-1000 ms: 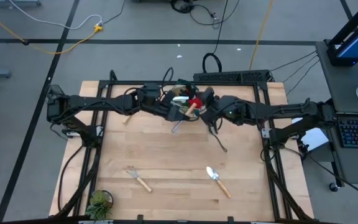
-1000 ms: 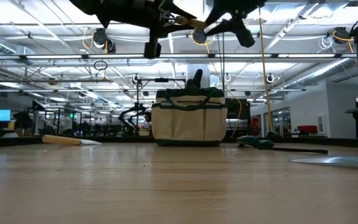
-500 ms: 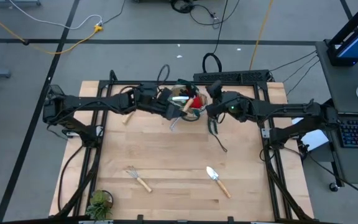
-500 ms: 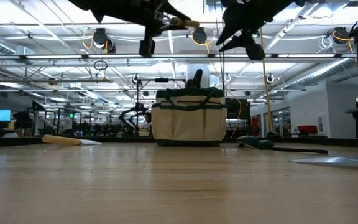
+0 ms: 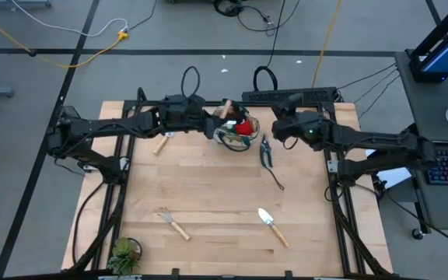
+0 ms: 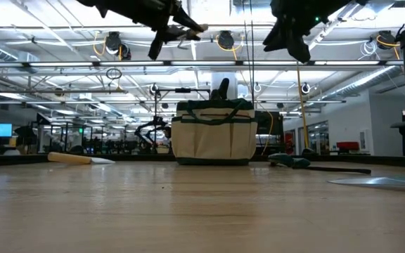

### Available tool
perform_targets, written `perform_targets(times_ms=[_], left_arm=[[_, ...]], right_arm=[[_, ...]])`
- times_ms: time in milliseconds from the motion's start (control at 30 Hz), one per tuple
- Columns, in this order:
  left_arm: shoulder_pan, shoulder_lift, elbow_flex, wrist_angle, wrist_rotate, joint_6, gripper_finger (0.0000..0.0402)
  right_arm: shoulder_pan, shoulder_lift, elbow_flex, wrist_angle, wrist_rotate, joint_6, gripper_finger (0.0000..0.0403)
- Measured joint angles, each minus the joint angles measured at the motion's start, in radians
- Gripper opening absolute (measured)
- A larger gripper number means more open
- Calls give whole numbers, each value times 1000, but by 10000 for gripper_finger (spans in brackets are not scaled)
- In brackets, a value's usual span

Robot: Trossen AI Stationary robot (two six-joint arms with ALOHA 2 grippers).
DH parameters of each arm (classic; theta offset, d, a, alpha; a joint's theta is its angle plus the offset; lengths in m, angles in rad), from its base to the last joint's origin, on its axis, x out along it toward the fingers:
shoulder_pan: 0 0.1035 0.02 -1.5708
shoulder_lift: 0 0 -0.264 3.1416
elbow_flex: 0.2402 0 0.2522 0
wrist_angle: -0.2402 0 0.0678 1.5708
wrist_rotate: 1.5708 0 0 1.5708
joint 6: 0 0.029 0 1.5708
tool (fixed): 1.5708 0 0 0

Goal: Pick & Place Garden tools in Gardening bag
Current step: Put the right brown hand rake into the green gardening bag

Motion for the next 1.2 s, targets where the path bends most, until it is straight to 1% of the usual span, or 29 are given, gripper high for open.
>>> perform_targets(times_ms=[200, 267, 433, 567, 733, 833, 933, 1067, 1200], left_arm=[[16, 9, 0, 35, -101, 164, 70], [26, 7, 0, 71, -135, 220, 70], [44, 24, 1, 128, -177, 310, 70], [51, 61, 1, 170, -177, 374, 69], [74, 114, 0, 179, -135, 503, 69], [108, 127, 0, 206, -98, 537, 69], [145, 149, 0, 257, -7, 537, 69], [184, 195, 1, 303, 157, 516, 69], [221, 245, 0, 326, 243, 517, 69]], right_arm=[[0, -43, -6, 0, 0, 170, 79], [0, -47, -6, 3, 0, 209, 79], [0, -50, -6, 0, -3, 271, 79], [1, -50, -6, 0, -4, 298, 79], [1, -50, -6, 0, -4, 315, 79], [2, -50, -6, 0, -4, 315, 79], [2, -50, -6, 0, -4, 314, 79], [2, -50, -6, 0, -4, 313, 79], [2, -50, -6, 0, -4, 313, 79]])
